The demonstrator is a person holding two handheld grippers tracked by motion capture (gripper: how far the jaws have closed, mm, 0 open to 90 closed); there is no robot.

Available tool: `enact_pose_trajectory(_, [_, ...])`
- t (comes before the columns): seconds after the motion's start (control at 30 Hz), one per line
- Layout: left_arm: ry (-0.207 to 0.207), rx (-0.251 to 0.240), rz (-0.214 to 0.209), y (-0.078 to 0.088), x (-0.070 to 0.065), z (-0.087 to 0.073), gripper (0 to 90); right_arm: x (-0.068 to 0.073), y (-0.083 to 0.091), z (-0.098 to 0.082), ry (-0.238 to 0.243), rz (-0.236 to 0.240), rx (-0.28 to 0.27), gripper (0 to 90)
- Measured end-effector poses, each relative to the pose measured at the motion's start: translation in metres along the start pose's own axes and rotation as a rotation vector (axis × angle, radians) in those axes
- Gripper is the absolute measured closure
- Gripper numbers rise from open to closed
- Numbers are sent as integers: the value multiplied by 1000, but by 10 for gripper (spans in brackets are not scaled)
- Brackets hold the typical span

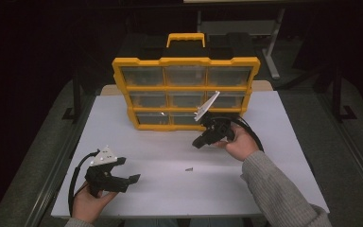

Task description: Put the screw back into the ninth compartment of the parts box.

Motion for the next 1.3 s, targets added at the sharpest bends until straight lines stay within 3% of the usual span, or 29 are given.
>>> enact_pose_trajectory(0.13, [-10,4,2,1,0,0,176,0,7,1,-10,-7,-10,871])
enact_pose_trajectory(0.17, [-10,4,2,1,0,0,176,-3,18,1,-6,-17,-24,871])
enact_pose_trajectory(0.43, [-2,-2,3,0,0,0,176,-9,45,0,-10,-61,-59,871])
enact_pose_trajectory(0.73, [-2,-6,3,0,1,0,175,-23,67,-16,-67,-125,-74,871])
enact_pose_trajectory(0.9, [-7,1,-6,1,0,1,175,-29,73,-24,-122,-145,-72,871])
enact_pose_trajectory(1.0, [-12,2,-5,1,0,1,175,-36,73,-29,-92,-166,-73,870])
enact_pose_trajectory(1.07, [0,-2,-5,0,0,0,175,-36,74,-32,-131,-175,-63,870])
enact_pose_trajectory(1.2, [12,-7,-9,0,0,0,175,-41,71,-40,-152,-184,-60,869])
enact_pose_trajectory(1.3, [-17,4,-6,0,0,1,175,-44,67,-46,-164,-185,-59,868])
Point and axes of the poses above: each handheld gripper's, and its own axes: y roughly backward along the jaws, z roughly out of its top, x roughly to its left, the point moved 3 cm from there along -y, roughly forward along the jaws, and after that the axes turned 12 degrees about z, right-handed, at the moved point
